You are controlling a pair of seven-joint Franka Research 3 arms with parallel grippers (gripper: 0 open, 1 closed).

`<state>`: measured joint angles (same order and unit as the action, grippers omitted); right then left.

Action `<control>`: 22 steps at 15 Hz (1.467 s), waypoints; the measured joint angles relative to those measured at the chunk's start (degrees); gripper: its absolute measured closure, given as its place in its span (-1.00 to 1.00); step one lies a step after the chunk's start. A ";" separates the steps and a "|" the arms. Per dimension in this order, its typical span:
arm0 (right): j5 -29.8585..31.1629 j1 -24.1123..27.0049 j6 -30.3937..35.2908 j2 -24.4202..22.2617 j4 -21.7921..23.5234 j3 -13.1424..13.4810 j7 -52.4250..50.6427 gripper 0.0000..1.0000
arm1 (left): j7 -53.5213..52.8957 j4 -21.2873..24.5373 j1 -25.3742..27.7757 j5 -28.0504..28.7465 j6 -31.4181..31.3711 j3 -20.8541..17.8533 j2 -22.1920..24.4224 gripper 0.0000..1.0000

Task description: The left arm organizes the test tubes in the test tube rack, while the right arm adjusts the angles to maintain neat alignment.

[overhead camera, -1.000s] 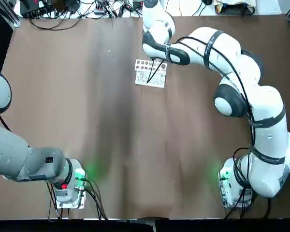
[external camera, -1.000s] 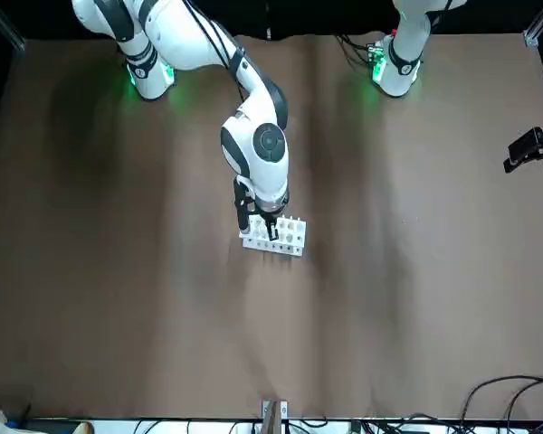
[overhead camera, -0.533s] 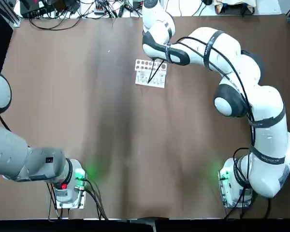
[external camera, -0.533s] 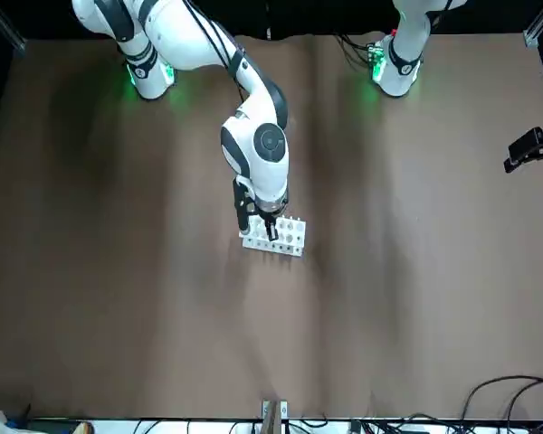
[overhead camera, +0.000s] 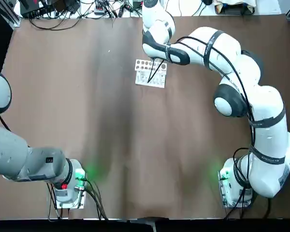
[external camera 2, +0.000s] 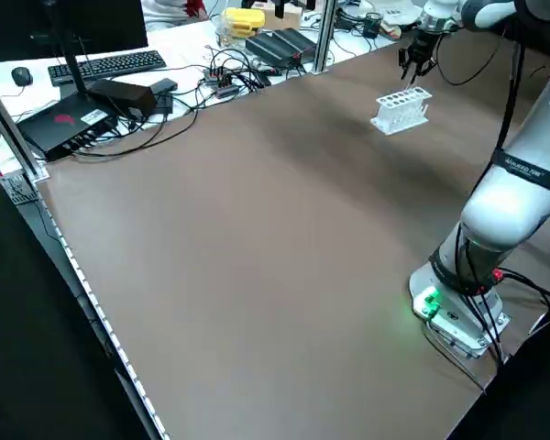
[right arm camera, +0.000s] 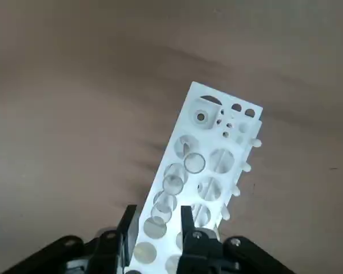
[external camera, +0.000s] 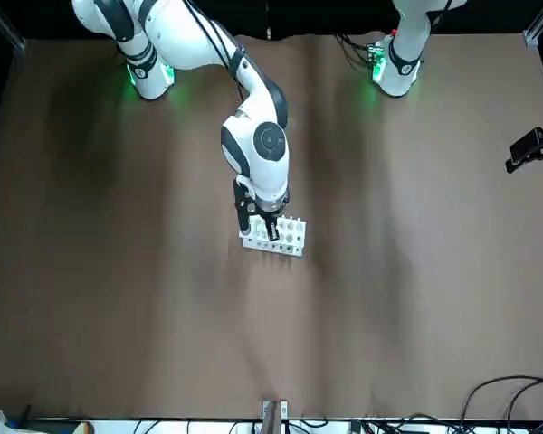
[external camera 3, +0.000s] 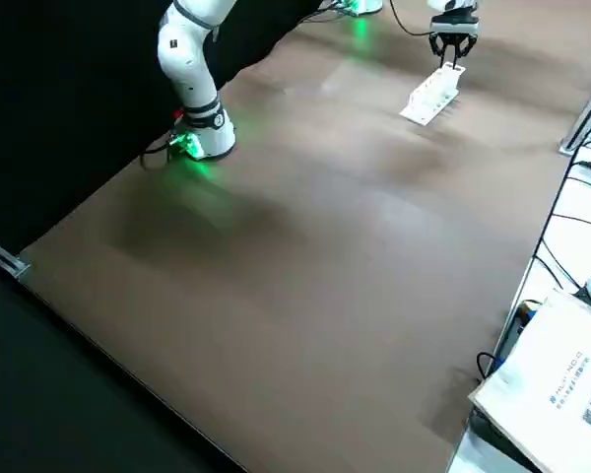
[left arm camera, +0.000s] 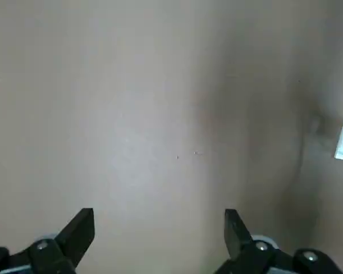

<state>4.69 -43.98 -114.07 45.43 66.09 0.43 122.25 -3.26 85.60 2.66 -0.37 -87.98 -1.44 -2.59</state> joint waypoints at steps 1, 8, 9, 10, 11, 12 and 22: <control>0.00 -0.01 0.00 0.00 -0.19 -0.02 -0.01 0.19 | 0.00 0.00 0.00 0.02 0.00 0.00 0.00 -1.00; 0.00 -0.03 -0.10 -0.01 -0.84 -0.04 -0.36 -0.12 | 0.00 0.00 -0.01 0.31 0.00 0.00 0.00 -1.00; 0.00 -0.03 -0.10 -0.03 -1.01 -0.04 -0.84 -0.12 | 0.00 0.00 -0.01 0.44 0.00 0.00 0.00 -1.00; 0.00 -0.01 -0.09 -0.12 -1.11 -0.03 -1.49 -0.12 | 0.00 0.00 -0.02 0.53 0.00 0.00 0.00 -1.00; 0.00 0.05 -0.09 -0.28 -1.25 -0.03 -2.43 -0.12 | 0.00 0.01 -0.02 0.63 0.00 0.00 0.00 -1.00; 0.00 0.16 -0.06 -0.53 -1.44 -0.02 -3.66 -0.12 | 0.00 0.03 -0.01 0.73 0.02 0.00 0.00 -1.00; -4.45 7.67 8.79 -10.31 -1.98 0.03 -31.35 -0.12 | -0.03 0.14 0.04 0.83 0.07 0.24 -0.01 -1.00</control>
<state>0.24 -36.30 -105.28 35.12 64.10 0.46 90.90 -3.29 85.74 2.71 0.47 -87.91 -1.21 -2.60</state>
